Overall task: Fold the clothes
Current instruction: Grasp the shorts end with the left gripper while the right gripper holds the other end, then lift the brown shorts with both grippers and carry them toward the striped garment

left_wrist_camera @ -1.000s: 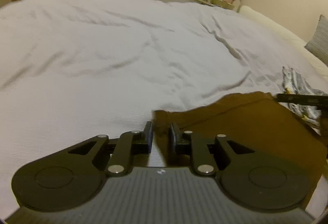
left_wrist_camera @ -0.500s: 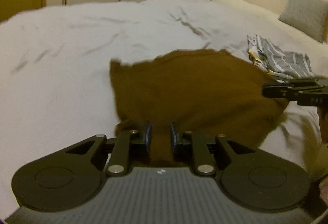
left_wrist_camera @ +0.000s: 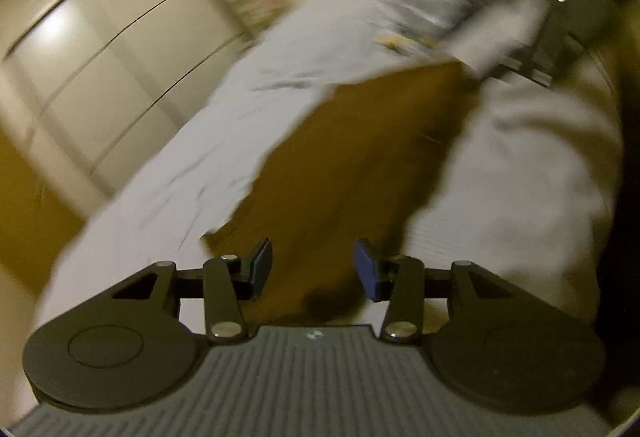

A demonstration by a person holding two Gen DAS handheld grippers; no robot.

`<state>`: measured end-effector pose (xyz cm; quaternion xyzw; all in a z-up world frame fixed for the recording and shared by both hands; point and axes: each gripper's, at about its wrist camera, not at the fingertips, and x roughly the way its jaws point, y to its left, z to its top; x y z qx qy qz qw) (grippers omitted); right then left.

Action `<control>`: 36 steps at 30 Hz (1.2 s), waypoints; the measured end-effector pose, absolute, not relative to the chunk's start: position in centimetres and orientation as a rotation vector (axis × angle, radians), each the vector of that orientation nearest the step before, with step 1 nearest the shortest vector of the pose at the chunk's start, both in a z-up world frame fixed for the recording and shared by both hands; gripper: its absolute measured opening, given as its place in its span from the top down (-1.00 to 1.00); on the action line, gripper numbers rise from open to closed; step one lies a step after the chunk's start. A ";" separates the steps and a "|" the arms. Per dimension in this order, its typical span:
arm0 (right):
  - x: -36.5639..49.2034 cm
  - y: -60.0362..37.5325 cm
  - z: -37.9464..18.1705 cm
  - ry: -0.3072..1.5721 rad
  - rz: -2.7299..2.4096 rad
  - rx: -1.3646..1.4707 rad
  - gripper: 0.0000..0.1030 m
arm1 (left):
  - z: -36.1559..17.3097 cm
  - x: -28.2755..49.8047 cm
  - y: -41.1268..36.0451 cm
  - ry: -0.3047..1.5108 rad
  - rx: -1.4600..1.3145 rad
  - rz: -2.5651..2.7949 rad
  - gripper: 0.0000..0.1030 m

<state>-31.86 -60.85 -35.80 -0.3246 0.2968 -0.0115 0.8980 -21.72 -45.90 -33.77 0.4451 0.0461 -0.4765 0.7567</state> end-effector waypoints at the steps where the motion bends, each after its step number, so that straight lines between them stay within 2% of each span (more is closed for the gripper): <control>1: -31.2 -60.5 -36.3 0.621 -0.019 -0.713 -0.03 | -34.7 -22.4 -46.7 0.070 1.035 -1.044 0.18; 5: -28.8 -59.2 -38.6 0.646 -0.008 -0.872 -0.03 | -37.9 -23.1 -49.4 -0.033 1.206 -0.977 0.18; 11: -26.6 -60.1 -41.0 0.664 -0.037 -1.035 0.10 | -38.1 -21.1 -50.1 -0.029 1.237 -0.910 0.19; 16: -26.2 -60.4 -42.0 0.664 -0.039 -1.106 0.32 | -38.5 -19.6 -49.6 0.027 1.268 -0.913 0.75; 19: -25.9 -60.7 -41.7 0.659 -0.044 -1.087 0.55 | -38.2 -19.4 -49.6 0.035 1.271 -0.921 0.83; 20: -25.8 -60.7 -41.6 0.658 -0.046 -1.080 0.57 | -38.0 -19.4 -49.6 0.037 1.268 -0.923 0.84; 24: -25.7 -60.7 -38.9 0.628 -0.081 -1.032 0.64 | -36.0 -19.2 -48.8 0.021 1.250 -0.924 0.86; 36: -28.3 -59.7 -30.1 0.557 -0.175 -0.955 0.67 | -27.3 -20.7 -47.3 -0.109 1.168 -0.913 0.87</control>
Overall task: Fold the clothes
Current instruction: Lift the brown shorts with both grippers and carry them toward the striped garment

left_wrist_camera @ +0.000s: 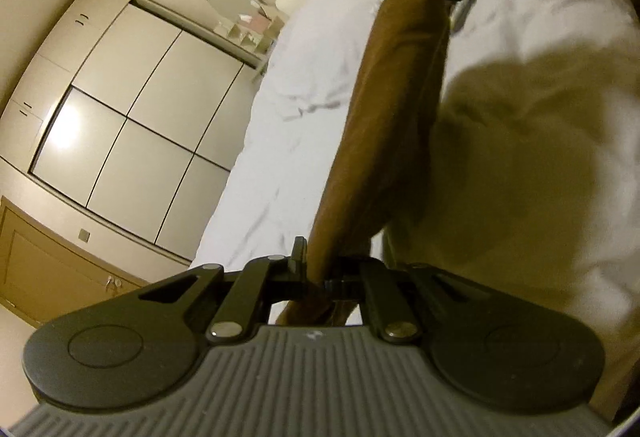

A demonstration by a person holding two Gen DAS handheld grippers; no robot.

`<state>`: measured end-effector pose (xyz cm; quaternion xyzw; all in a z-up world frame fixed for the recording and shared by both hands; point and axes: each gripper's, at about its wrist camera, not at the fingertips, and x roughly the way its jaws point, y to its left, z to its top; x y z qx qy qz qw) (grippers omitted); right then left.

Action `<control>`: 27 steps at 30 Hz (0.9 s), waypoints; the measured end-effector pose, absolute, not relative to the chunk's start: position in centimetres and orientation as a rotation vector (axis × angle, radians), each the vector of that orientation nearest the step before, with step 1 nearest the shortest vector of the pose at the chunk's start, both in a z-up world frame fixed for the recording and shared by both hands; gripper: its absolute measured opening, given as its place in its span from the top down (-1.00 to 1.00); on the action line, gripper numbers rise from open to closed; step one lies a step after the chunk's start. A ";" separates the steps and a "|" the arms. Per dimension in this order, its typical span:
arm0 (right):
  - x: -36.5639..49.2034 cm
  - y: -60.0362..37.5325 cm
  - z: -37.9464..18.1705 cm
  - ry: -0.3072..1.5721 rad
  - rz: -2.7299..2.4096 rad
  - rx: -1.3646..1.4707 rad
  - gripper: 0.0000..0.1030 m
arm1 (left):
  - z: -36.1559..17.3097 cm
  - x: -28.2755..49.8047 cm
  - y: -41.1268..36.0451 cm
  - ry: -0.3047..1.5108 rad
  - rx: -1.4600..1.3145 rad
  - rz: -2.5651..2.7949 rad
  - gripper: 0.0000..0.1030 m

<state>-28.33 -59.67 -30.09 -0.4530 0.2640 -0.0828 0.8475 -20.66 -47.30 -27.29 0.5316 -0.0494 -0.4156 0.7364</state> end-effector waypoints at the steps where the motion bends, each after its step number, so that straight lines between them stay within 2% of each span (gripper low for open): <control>1: -28.8 -59.6 -29.6 0.558 -0.181 -0.950 0.67 | -26.8 -20.7 -47.5 -0.114 1.166 -0.919 0.87; 9: -30.2 -59.5 -26.3 0.573 -0.202 -0.921 0.68 | -24.2 -21.3 -48.0 -0.113 1.135 -0.955 0.87; 27: -32.4 -60.3 -23.6 0.580 -0.264 -0.886 0.68 | -23.0 -22.9 -47.6 -0.155 1.109 -1.009 0.87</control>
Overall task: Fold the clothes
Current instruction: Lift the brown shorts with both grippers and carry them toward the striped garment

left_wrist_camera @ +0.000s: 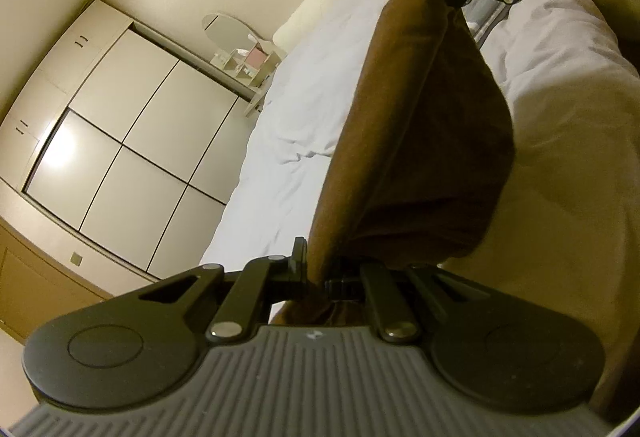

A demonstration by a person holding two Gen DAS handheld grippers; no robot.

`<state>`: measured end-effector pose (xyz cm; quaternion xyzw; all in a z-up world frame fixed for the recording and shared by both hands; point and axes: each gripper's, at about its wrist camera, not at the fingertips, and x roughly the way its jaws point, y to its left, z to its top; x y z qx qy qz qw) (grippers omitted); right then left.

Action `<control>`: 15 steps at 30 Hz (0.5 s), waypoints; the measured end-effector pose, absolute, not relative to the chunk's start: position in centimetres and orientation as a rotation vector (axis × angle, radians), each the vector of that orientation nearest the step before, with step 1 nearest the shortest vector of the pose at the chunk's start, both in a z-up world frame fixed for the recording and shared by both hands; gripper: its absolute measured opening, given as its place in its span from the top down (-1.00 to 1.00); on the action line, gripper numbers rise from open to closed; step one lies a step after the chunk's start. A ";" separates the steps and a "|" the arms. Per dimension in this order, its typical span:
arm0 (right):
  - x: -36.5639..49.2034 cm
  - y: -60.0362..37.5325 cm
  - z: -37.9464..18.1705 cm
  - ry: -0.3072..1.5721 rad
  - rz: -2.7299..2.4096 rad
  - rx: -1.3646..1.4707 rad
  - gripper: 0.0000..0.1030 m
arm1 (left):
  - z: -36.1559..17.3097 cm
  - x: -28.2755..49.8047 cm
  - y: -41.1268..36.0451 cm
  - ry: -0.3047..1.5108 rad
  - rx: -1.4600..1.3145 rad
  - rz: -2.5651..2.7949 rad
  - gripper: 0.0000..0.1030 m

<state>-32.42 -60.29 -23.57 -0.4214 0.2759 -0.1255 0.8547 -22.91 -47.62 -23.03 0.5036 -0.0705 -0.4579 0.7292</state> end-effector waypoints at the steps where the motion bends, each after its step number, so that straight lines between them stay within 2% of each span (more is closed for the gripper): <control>1: -32.6 -60.5 -23.5 0.584 -0.263 -0.884 0.68 | -23.0 -23.0 -47.8 -0.155 1.105 -1.015 0.87; 8: -34.6 -63.1 -22.8 0.607 -0.280 -0.823 0.68 | -22.5 -23.7 -50.5 -0.165 1.082 -1.084 0.87; 15: -37.0 -69.1 -23.0 0.647 -0.349 -0.723 0.68 | -22.0 -25.0 -57.5 -0.223 1.110 -1.181 0.87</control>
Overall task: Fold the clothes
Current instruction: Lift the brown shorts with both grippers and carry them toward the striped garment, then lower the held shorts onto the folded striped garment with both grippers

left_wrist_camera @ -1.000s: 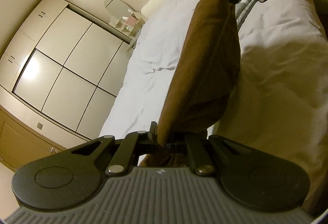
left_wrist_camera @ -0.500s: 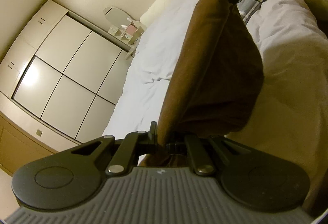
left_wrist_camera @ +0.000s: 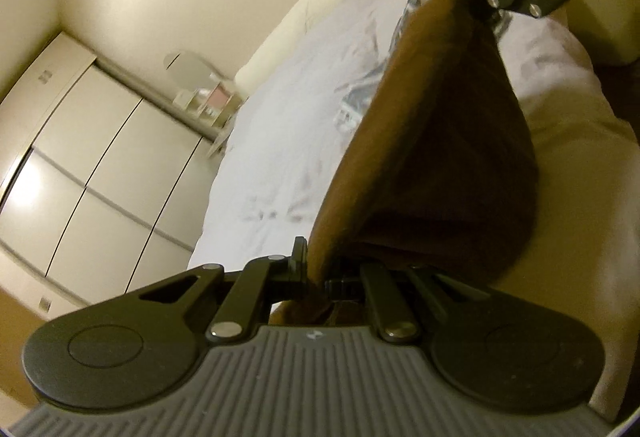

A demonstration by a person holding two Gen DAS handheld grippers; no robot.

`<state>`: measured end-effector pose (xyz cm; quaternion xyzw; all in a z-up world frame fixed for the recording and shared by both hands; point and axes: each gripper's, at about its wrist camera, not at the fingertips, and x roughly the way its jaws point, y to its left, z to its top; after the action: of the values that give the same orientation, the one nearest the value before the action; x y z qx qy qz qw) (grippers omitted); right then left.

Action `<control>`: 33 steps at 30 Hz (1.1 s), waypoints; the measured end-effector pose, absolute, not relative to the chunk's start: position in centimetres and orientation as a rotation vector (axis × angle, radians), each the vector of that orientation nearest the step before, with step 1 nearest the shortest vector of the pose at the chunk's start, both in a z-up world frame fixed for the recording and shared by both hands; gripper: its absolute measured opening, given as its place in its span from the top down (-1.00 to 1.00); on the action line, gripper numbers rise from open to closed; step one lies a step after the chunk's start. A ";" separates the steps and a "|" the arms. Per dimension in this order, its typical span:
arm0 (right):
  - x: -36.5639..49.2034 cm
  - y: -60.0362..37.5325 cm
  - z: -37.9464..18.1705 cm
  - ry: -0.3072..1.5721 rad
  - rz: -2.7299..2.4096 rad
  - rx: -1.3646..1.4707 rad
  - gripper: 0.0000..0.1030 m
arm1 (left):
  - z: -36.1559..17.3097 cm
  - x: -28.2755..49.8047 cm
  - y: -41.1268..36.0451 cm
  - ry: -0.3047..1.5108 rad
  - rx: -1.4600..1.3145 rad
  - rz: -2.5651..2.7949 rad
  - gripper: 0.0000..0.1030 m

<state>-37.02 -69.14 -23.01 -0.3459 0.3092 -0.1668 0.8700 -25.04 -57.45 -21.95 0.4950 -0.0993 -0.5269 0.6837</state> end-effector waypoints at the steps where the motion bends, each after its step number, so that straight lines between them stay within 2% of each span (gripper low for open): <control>1: -37.3 -70.2 -23.1 0.652 -0.360 -0.714 0.68 | -21.7 -25.0 -58.9 -0.230 1.106 -1.194 0.87; 6: -37.1 -78.5 -21.1 0.646 -0.484 -0.702 0.69 | -19.5 -24.2 -68.1 -0.273 1.068 -1.261 0.87; 11: -36.4 -86.7 -17.9 0.551 -0.717 -0.852 0.68 | -17.3 -23.9 -77.0 -0.398 0.986 -1.259 0.87; 14: -36.9 -89.2 -18.4 0.520 -0.791 -0.881 0.67 | -17.1 -24.1 -81.4 -0.472 0.936 -1.254 0.88; 17: -37.6 -91.2 -22.0 0.570 -0.802 -0.845 0.67 | -21.9 -24.1 -84.4 -0.426 0.965 -1.322 0.88; 23: -38.3 -92.3 -34.3 0.832 -0.648 -0.727 0.68 | -35.2 -24.7 -87.3 -0.243 1.185 -1.437 0.85; 26: -39.1 -91.4 -36.2 0.840 -0.634 -0.748 0.64 | -37.0 -24.8 -86.7 -0.299 1.181 -1.425 0.85; 31: -39.7 -91.0 -36.5 0.828 -0.647 -0.809 0.55 | -36.9 -24.4 -85.7 -0.385 1.173 -1.391 0.63; 33: -39.0 -90.6 -36.8 0.831 -0.645 -0.819 0.57 | -37.0 -24.2 -85.2 -0.416 1.181 -1.378 0.61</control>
<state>-39.02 -90.60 -36.80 -0.3796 0.3854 -0.2990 0.7861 -24.21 -85.17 -37.03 0.5089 -0.1790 -0.5939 0.5969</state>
